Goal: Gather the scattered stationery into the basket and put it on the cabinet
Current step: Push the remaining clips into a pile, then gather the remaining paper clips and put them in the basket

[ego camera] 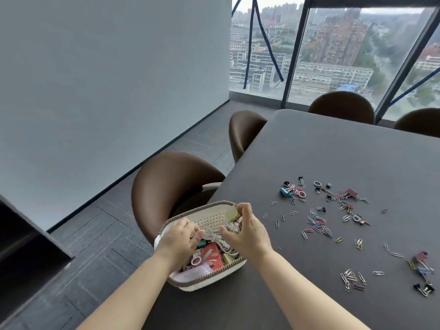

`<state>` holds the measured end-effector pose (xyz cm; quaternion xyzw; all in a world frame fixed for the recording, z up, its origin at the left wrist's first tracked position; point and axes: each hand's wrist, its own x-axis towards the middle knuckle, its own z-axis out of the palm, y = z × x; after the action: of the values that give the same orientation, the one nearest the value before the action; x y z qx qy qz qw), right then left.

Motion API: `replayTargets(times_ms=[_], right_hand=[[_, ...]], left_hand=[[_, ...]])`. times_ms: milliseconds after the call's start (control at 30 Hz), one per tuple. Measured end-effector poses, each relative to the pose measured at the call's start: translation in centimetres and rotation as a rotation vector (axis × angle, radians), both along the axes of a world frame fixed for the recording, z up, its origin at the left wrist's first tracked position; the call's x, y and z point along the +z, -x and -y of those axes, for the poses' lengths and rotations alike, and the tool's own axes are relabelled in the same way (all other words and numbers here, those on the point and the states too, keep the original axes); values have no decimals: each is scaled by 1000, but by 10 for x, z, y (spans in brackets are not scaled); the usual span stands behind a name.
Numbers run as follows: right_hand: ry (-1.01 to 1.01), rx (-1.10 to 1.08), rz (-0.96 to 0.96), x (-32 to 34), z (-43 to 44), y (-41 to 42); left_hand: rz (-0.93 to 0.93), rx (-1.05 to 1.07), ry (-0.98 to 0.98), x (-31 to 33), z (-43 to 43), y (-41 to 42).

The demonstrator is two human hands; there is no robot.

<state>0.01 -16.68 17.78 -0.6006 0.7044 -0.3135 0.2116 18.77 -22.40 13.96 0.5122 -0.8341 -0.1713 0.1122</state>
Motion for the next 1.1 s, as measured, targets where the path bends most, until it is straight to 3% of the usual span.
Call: replayTargets(times_ms=[267, 533, 733, 933, 1000, 1100], right_hand=[[-66, 120, -303, -45, 30, -21], [74, 82, -189, -48, 10, 8], [200, -198, -158, -39, -45, 79], [6, -408, -181, -57, -136, 193], [-75, -444, -178, -70, -165, 227], [-168, -431, -214, -92, -197, 271]], left_hand=[[-86, -29, 161, -9, 13, -29], [-56, -97, 235, -8, 12, 2], [-97, -214, 291, 8, -10, 85], [-115, -444, 173, -19, -68, 215], [-62, -455, 112, -39, -89, 252], [179, -446, -38, -70, -117, 290]])
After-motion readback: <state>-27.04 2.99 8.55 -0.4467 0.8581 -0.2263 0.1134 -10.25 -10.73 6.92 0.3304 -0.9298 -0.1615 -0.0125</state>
